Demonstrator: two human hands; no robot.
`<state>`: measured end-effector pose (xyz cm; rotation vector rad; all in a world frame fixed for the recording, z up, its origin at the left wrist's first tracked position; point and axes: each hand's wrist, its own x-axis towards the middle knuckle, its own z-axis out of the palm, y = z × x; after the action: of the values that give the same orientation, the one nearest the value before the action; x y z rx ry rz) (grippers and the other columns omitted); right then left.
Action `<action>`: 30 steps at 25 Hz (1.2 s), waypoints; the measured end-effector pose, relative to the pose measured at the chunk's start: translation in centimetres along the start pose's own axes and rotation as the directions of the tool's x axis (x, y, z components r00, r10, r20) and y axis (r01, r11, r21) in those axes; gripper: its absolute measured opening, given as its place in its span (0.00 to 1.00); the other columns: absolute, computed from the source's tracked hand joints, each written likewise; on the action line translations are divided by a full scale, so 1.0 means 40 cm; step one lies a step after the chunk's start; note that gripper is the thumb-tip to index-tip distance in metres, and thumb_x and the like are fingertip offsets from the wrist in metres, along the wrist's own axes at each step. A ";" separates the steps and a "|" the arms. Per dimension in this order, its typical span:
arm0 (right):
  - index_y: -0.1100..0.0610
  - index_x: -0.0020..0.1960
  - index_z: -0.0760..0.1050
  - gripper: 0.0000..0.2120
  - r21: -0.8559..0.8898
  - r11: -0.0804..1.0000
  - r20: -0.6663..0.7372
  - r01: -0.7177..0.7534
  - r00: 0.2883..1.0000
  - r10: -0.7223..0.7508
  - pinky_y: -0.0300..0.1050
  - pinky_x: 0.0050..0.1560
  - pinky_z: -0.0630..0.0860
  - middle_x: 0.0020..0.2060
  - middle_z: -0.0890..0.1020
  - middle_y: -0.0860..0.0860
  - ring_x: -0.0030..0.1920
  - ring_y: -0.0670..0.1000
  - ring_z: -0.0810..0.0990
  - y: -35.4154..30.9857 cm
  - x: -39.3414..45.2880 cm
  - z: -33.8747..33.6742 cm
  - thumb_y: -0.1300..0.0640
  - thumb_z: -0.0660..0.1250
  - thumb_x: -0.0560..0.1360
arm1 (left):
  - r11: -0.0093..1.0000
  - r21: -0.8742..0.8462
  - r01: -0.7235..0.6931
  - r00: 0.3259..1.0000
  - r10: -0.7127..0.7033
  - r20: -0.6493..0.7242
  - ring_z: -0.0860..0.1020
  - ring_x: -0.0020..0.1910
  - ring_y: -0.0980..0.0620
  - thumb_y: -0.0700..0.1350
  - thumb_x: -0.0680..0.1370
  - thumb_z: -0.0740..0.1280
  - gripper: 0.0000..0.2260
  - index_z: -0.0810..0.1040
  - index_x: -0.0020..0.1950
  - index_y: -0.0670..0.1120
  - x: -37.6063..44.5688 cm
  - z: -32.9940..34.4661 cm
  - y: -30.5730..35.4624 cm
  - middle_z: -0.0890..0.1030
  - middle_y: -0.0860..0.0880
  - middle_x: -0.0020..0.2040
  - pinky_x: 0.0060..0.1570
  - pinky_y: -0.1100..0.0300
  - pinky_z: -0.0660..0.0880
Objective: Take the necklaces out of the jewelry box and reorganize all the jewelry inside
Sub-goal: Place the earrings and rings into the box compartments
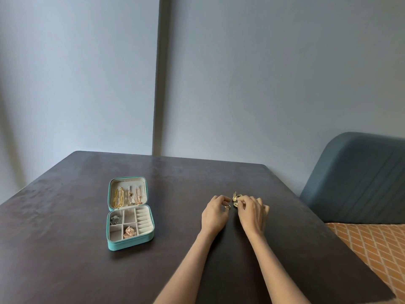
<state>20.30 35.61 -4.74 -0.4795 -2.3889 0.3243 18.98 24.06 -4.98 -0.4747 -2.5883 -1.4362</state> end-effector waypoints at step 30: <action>0.52 0.41 0.77 0.06 0.655 0.754 0.168 -0.053 0.983 -0.077 0.41 0.43 0.72 0.38 0.82 0.47 0.41 0.49 0.80 0.010 0.006 0.015 0.58 0.66 0.76 | 0.942 -0.330 0.062 0.997 -0.072 -0.018 0.81 0.40 0.58 0.46 0.73 0.70 0.03 0.80 0.40 0.52 0.017 -0.009 -0.015 0.84 0.54 0.37 0.48 0.54 0.78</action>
<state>19.83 36.00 -5.20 -0.0971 -2.2427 1.2031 18.13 23.61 -5.08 -0.4024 -2.3668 -1.8967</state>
